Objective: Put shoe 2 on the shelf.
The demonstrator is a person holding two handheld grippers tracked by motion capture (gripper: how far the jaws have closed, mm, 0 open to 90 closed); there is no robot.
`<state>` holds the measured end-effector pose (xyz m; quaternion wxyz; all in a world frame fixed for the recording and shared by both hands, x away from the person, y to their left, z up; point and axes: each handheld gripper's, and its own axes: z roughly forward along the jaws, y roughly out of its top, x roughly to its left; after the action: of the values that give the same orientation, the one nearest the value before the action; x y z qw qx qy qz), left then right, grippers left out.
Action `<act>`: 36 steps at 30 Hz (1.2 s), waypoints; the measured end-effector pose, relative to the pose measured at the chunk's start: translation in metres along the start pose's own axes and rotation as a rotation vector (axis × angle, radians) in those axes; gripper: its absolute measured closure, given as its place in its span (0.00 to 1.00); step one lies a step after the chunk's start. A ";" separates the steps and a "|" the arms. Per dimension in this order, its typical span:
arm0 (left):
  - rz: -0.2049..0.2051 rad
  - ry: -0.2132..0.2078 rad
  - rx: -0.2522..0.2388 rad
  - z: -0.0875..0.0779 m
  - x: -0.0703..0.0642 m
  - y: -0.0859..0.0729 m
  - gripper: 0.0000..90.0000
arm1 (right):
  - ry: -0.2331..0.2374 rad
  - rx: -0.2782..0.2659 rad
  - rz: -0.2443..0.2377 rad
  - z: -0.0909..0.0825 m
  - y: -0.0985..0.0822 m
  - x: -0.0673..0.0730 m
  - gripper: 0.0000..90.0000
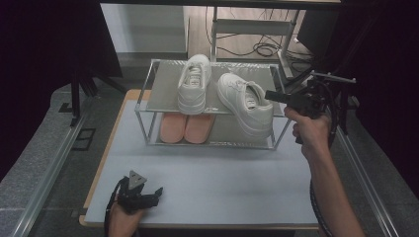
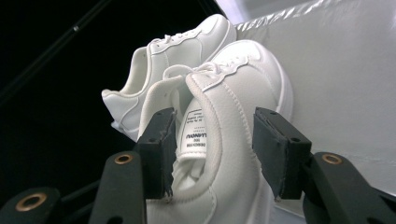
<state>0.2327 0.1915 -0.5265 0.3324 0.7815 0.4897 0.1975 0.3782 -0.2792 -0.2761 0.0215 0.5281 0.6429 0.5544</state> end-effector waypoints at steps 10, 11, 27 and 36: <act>0.000 0.000 0.001 0.000 0.000 0.000 0.16 | -0.076 -0.028 -0.147 -0.029 -0.007 0.003 0.56; -0.001 0.000 0.000 0.000 0.000 0.000 0.16 | -0.097 -0.018 -0.175 -0.033 -0.013 0.003 0.57; -0.001 0.001 -0.001 0.000 0.000 0.000 0.16 | -0.092 0.044 -0.297 -0.045 -0.072 0.006 0.84; -0.001 0.002 -0.001 0.000 0.000 0.000 0.16 | -0.057 0.036 -0.316 -0.043 -0.090 0.003 1.00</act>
<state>0.2323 0.1914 -0.5266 0.3326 0.7808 0.4904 0.1981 0.2916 -0.2910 -0.3243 0.1172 0.4363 0.7268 0.5173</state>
